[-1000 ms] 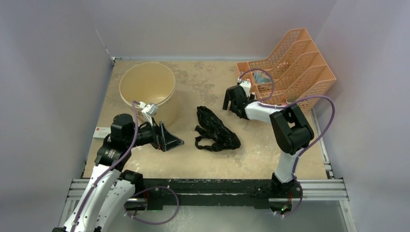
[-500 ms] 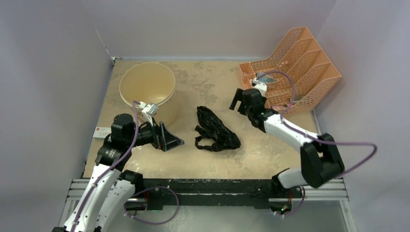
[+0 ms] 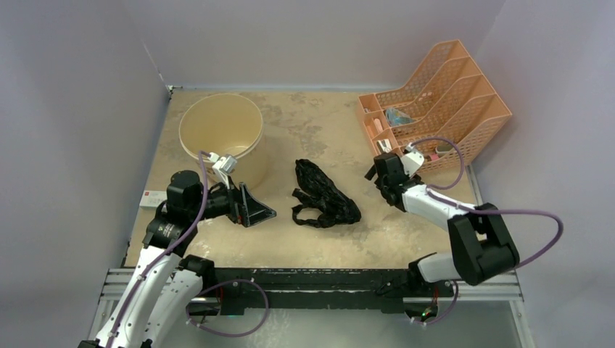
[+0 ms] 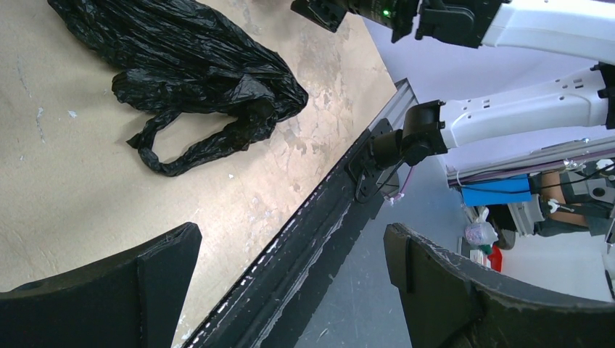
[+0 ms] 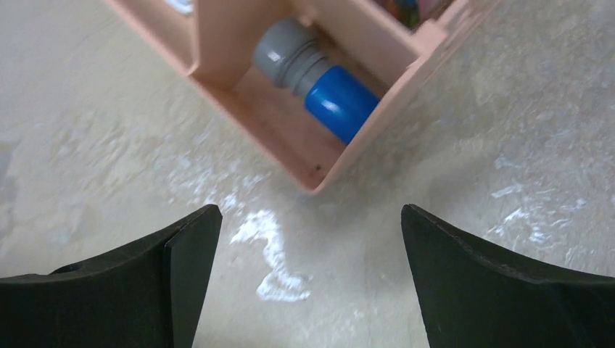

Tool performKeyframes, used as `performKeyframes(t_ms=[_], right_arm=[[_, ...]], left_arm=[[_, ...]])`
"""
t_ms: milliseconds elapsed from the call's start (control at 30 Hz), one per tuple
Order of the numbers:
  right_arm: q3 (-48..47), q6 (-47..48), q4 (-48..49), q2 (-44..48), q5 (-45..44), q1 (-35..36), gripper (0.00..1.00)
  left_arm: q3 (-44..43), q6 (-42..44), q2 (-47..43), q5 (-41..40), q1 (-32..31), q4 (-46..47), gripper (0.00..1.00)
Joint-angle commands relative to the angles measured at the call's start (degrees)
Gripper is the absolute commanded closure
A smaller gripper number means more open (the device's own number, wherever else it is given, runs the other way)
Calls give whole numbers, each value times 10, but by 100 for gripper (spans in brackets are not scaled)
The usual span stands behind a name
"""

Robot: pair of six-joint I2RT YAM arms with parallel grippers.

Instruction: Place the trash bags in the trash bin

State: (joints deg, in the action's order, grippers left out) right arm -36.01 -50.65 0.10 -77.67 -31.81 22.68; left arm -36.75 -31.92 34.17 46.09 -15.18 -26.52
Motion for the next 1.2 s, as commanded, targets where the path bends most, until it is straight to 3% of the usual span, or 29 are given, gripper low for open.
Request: performKeyframes(t_ms=[0,133,433,567,700,833,1000,1167], right_arm=[[-22,-12,79,-28,-50,-25,4],[-34,16,157,-53,-39,-56,9],[-152,55,112,-170,4,-72,10],[-165,54,85,-162,16,-73,8],[-125,118,96,-81,122,-64,6],[-72,198,117,28,305,-53,4],[12,181,146,148,457,-26,3],[64,138,162,193,467,-14,3]], left_arm=[[1,5,-2,15,-2,29,0],[3,2,-3,16,-2,32,0],[4,-2,-5,1,-2,29,0],[4,-2,-4,3,-3,29,0],[6,-7,3,-13,-2,27,1],[13,-18,26,-39,-3,30,2],[8,-60,53,-170,-3,-20,3],[45,-123,-24,-388,-5,-39,3]])
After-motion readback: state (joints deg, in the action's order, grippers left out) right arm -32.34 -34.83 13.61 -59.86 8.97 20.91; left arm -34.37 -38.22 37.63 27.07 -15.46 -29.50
